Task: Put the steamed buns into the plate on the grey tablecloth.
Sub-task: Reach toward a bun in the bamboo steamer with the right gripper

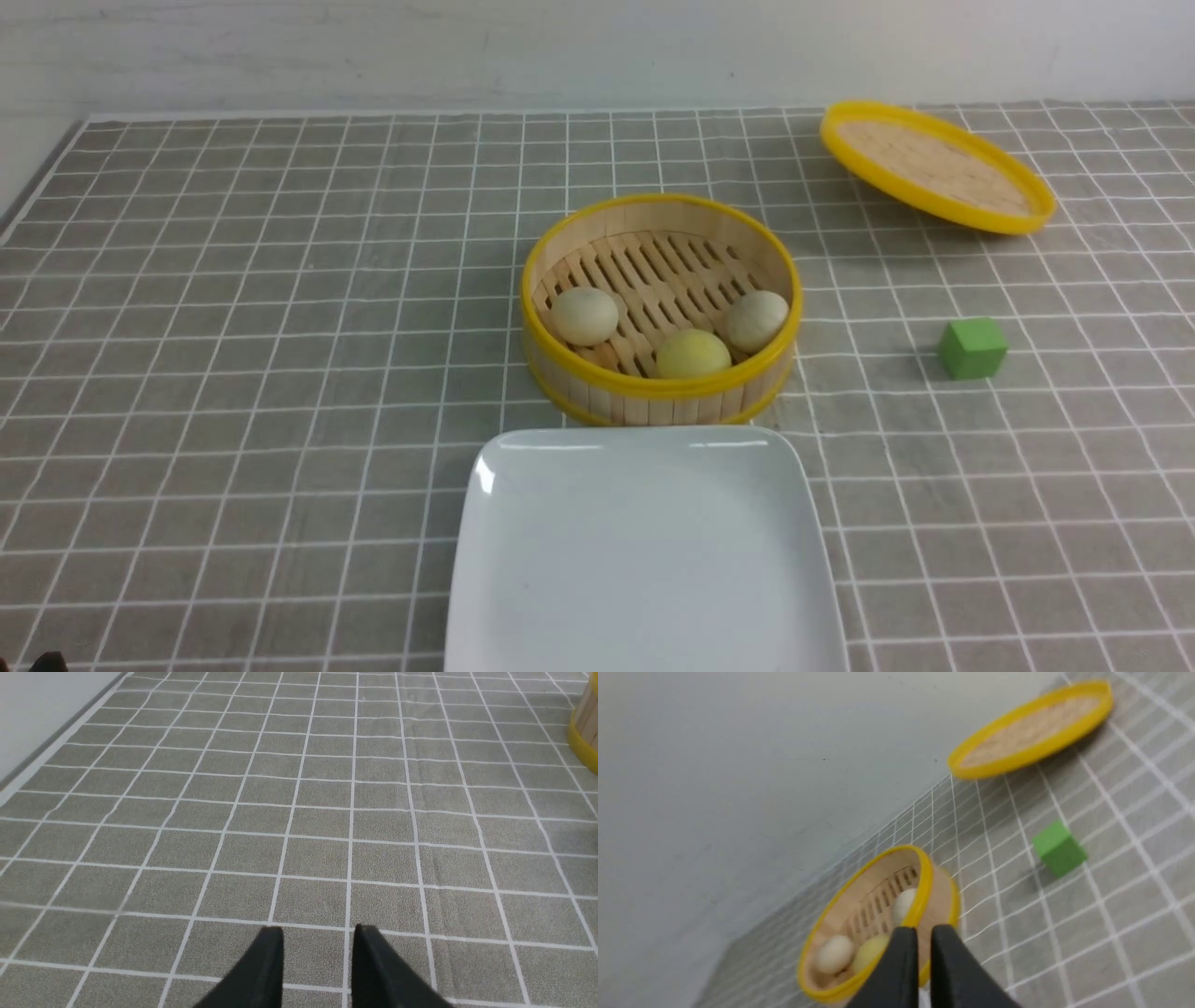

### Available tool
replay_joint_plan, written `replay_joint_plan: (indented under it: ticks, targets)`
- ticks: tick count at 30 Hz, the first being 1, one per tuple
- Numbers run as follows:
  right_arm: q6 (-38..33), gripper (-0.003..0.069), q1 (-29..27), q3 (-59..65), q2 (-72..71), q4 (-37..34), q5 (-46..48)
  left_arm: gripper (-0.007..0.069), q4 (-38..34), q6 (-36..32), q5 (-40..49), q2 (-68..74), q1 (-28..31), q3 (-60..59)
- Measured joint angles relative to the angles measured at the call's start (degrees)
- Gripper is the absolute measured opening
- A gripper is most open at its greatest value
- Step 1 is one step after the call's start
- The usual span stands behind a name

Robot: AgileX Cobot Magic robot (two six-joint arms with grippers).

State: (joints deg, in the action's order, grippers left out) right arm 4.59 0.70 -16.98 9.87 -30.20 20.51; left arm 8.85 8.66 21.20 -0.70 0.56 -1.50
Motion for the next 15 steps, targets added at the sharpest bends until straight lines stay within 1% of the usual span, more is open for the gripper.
replay_joint_plan:
  ticks: [1, 2, 3, 4, 5, 6, 7, 8, 9, 10, 13, 14, 15]
  targets:
    - [-0.4, 0.0019, 0.0, -0.6, 0.8, 0.4, 0.3, 0.0241, 0.0, 0.0, 0.0, 0.0, 0.0, 0.0]
    - [-3.0, -0.0011, 0.0, -5.1, 8.0, 4.0, 3.1, 0.0241, 0.0, 0.0, 0.0, 0.0, 0.0, 0.0]
    - [-3.8, -0.0014, 0.0, -7.7, 12.3, 5.7, 5.6, 0.0241, 0.0, 0.0, 0.0, 0.0, 0.0, 0.0]
    - [-4.0, -0.0014, 0.0, -8.1, 12.3, 5.7, 6.2, 0.0241, 0.0, 0.0, 0.0, 0.0, 0.0, 0.0]
    - [-4.6, -0.0014, 0.0, -11.3, 19.2, 7.5, 10.4, 0.0241, 0.0, 0.0, 0.0, 0.0, 0.0, 0.0]
    - [-4.6, -0.0014, 0.0, -12.2, 20.9, 7.9, 11.5, 0.0241, 0.0, 0.0, 0.0, 0.0, 0.0, 0.0]
    - [-5.1, -0.0014, 0.0, -15.2, 27.2, 8.5, 15.8, 0.0241, 0.0, 0.0, 0.0, 0.0, 0.0, 0.0]
    - [-6.4, -0.0014, 0.0, -17.2, 30.7, 8.3, 18.3, 0.0241, 0.0, 0.0, 0.0, 0.0, 0.0, 0.0]
    - [-6.7, -0.0014, 0.0, -17.5, 32.1, 8.1, 18.6, 0.0241, 0.0, 0.0, 0.0, 0.0, 0.0, 0.0]
    - [-10.3, -0.0013, 0.0, -20.3, 37.0, 6.1, 20.8, 0.0241, 0.0, 0.0, 0.0, 0.0, 0.0, 0.0]
    - [-18.2, -0.0009, 0.0, -23.8, 43.6, -0.5, 22.6, 0.0241, -2.0, 1.7, -0.2, 0.0, 0.0, 0.0]
    - [-21.8, -0.0006, 0.0, -25.2, 46.0, -3.7, 23.2, 0.0241, -4.0, 3.3, -0.4, 0.0, 0.0, 0.0]
    - [-26.2, 0.0000, 0.0, -26.6, 48.8, -8.0, 23.7, 0.0241, -8.8, 6.9, -1.1, 0.0, 0.0, 0.0]
